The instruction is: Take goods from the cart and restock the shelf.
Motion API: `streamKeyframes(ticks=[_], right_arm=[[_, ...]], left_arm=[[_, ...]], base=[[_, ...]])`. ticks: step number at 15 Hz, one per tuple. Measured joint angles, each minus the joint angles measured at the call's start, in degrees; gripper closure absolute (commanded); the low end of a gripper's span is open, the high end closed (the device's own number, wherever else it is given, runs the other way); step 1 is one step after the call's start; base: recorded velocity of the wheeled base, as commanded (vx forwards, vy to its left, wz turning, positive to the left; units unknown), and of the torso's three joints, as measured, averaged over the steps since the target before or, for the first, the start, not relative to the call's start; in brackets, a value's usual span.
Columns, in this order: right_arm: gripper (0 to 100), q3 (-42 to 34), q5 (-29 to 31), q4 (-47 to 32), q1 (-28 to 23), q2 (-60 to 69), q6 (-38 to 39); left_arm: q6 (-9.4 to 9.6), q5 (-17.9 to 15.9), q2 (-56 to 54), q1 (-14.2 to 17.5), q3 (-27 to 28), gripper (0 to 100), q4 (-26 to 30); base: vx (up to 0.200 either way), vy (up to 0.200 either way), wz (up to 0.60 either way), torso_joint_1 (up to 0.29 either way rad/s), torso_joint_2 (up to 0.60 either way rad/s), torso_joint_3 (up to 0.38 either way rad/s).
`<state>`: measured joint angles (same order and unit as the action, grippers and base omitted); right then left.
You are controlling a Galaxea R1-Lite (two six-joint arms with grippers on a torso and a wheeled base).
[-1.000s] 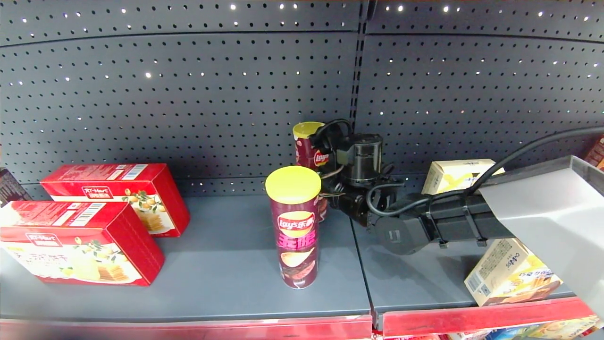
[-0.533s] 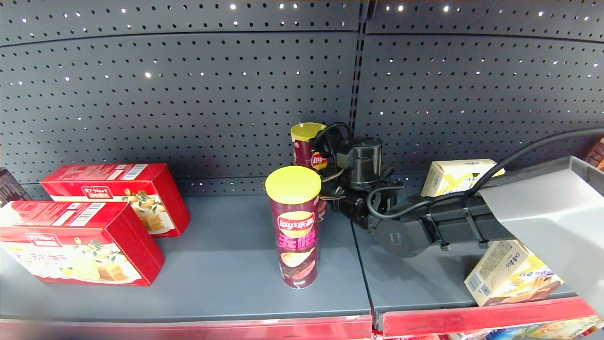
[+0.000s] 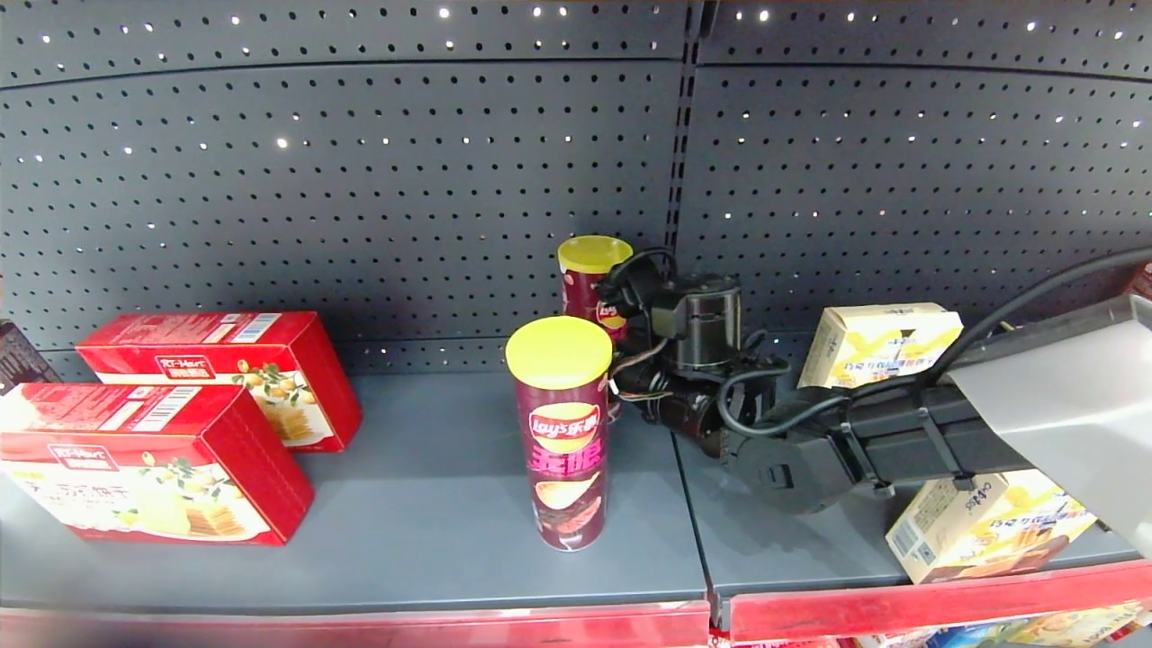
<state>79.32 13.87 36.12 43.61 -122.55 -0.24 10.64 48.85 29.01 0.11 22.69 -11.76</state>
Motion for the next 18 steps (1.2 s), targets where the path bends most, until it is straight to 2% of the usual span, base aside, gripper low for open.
streamKeyframes(ticks=[4, 12, 18], right_arm=[[0, -2.1, 0.0, 0.1, 0.0, 1.7, 0.2], [0, -10.9, -0.1, 0.4, -0.5, 8.4, 1.9], [0, -20.7, -0.3, 0.4, -0.6, 16.2, 2.0]], left_arm=[[0.0, 0.0, 0.0, 0.0, 0.0, 0, 0.0], [0.0, 0.0, 0.0, 0.1, -0.9, 0, 0.2], [0.0, -0.1, 0.0, 0.1, -1.8, 0, 0.2]], base=[[0.0, 0.0, 0.0, 0.0, 0.0, 0.0], [0.0, 0.0, 0.0, 0.0, 0.0, 0.0], [0.0, 0.0, 0.0, 0.0, 0.0, 0.0]])
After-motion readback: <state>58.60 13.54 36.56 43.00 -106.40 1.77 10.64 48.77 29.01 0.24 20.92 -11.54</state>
